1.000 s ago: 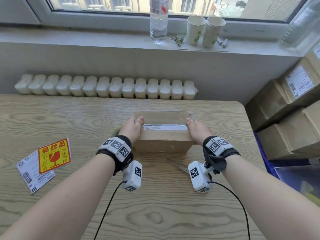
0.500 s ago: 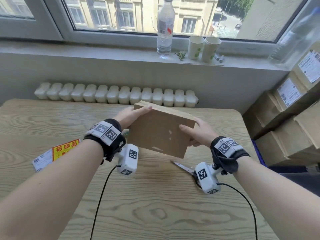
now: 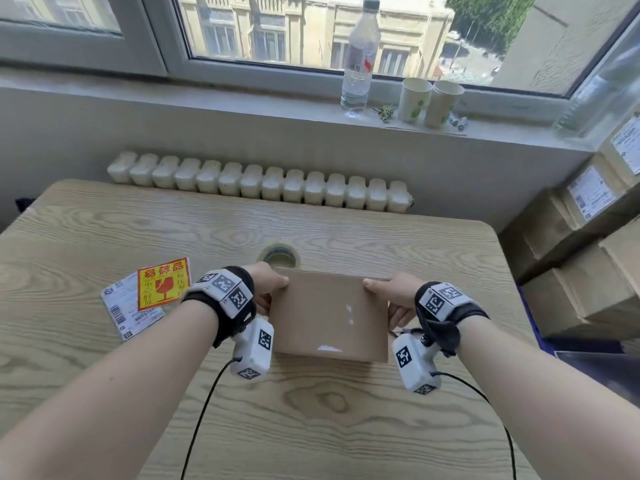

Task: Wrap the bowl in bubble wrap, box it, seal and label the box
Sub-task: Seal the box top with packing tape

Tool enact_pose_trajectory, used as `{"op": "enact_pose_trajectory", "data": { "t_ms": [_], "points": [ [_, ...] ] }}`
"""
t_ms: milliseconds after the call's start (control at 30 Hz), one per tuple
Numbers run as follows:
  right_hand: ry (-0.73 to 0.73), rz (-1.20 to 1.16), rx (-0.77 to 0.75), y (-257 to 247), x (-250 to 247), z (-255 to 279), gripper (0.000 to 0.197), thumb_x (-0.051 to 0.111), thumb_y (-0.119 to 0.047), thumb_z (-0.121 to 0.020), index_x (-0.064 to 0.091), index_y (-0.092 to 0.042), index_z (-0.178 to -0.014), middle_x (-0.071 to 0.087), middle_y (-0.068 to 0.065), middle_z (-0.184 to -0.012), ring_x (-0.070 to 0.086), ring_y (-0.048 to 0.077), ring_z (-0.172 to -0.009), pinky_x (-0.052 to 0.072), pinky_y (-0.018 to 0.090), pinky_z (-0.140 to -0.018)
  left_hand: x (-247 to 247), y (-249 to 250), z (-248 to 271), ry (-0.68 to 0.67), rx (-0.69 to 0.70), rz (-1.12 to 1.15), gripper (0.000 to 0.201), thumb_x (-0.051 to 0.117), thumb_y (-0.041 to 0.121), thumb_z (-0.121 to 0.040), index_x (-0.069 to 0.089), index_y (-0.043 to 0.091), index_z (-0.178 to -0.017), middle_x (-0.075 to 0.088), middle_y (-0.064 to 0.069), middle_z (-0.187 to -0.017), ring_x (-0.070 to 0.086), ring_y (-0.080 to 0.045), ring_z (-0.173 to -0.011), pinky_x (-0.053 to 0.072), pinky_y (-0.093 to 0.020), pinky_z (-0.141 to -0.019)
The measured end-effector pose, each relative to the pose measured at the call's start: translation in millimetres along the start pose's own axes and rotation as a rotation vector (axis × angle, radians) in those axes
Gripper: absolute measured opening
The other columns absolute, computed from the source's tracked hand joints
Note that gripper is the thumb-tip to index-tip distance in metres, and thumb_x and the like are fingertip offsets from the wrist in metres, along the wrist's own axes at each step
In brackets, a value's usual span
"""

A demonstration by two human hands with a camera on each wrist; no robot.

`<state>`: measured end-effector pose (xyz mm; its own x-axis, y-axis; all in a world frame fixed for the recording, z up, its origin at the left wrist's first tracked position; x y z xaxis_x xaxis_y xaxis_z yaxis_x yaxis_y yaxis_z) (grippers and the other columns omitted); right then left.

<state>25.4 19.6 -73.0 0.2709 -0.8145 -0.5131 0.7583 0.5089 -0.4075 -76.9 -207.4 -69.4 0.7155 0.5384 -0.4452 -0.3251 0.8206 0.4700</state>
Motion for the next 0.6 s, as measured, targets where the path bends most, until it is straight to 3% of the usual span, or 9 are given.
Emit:
{"op": "enact_pose_trajectory", "data": {
  "t_ms": [100, 167, 367, 433, 500, 600],
  "points": [
    [0.041, -0.007, -0.050, -7.1, -4.3, 4.0, 0.041, 0.046, -0.043, -0.096, 0.046, -0.009, -0.119, 0.067, 0.019, -0.084, 0.071, 0.033, -0.080, 0.057, 0.039, -0.076, -1.4, -0.8, -0.3, 0.025, 0.009, -0.013, 0.032, 0.050, 0.030, -0.096, 0.051, 0.000, -0.107, 0.058, -0.013, -0.079, 0.061, -0.024, -0.066, 0.054, -0.035, -0.073],
    [0.073, 0.012, -0.064, -8.2, -6.7, 7.0, 0.030, 0.047, -0.037, -0.097, 0.047, -0.008, -0.108, 0.067, 0.018, -0.079, 0.070, 0.033, -0.080, 0.056, 0.040, -0.078, -1.0, -3.0, 1.1, 0.019, 0.011, -0.021, 0.034, 0.049, 0.029, -0.097, 0.053, -0.002, -0.111, 0.059, -0.013, -0.078, 0.062, -0.023, -0.064, 0.054, -0.034, -0.070],
    [0.033, -0.012, -0.028, -3.9, 2.4, 10.2, 0.041, 0.045, -0.030, -0.099, 0.051, 0.004, -0.121, 0.065, 0.018, -0.068, 0.061, 0.028, -0.056, 0.050, 0.028, -0.054, -0.6, -16.1, 13.7, -0.030, -0.015, -0.059, 0.042, 0.049, 0.030, -0.097, 0.048, -0.004, -0.123, 0.062, -0.017, -0.081, 0.064, -0.024, -0.063, 0.054, -0.028, -0.058],
    [0.077, 0.014, -0.046, -5.7, 5.0, 7.7, 0.032, 0.044, -0.024, -0.098, 0.057, 0.001, -0.114, 0.064, 0.017, -0.065, 0.061, 0.026, -0.055, 0.049, 0.028, -0.053, -0.4, -20.2, 13.9, -0.021, -0.020, -0.032, 0.043, 0.047, 0.029, -0.098, 0.047, -0.003, -0.126, 0.063, -0.016, -0.081, 0.064, -0.023, -0.063, 0.053, -0.028, -0.058],
    [0.136, 0.010, -0.056, -6.7, 7.0, 2.9, 0.016, 0.044, -0.013, -0.094, 0.057, -0.010, -0.102, 0.064, 0.012, -0.062, 0.062, 0.024, -0.055, 0.052, 0.029, -0.055, 0.7, -22.2, 11.3, 0.002, -0.019, -0.019, 0.041, 0.046, 0.027, -0.098, 0.048, -0.003, -0.126, 0.063, -0.015, -0.080, 0.064, -0.022, -0.064, 0.052, -0.029, -0.060],
    [0.207, -0.009, -0.055, -4.8, 9.8, -7.5, 0.020, 0.046, -0.005, -0.088, 0.061, -0.016, -0.095, 0.068, 0.010, -0.063, 0.068, 0.024, -0.063, 0.058, 0.038, -0.074, 2.1, -20.1, 8.8, 0.056, 0.025, 0.053, 0.034, 0.050, 0.018, -0.096, 0.053, -0.003, -0.123, 0.064, -0.017, -0.095, 0.063, -0.026, -0.078, 0.053, -0.032, -0.068]
  ]
}}
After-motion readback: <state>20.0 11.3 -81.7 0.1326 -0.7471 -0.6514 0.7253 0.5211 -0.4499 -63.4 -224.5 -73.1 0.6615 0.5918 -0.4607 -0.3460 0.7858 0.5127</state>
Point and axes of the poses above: each hand's wrist, its own z-axis away from the middle knuckle, its own x-axis out of the palm, y = z × x, the point moved 3 cm from there along -z, towards the middle knuckle
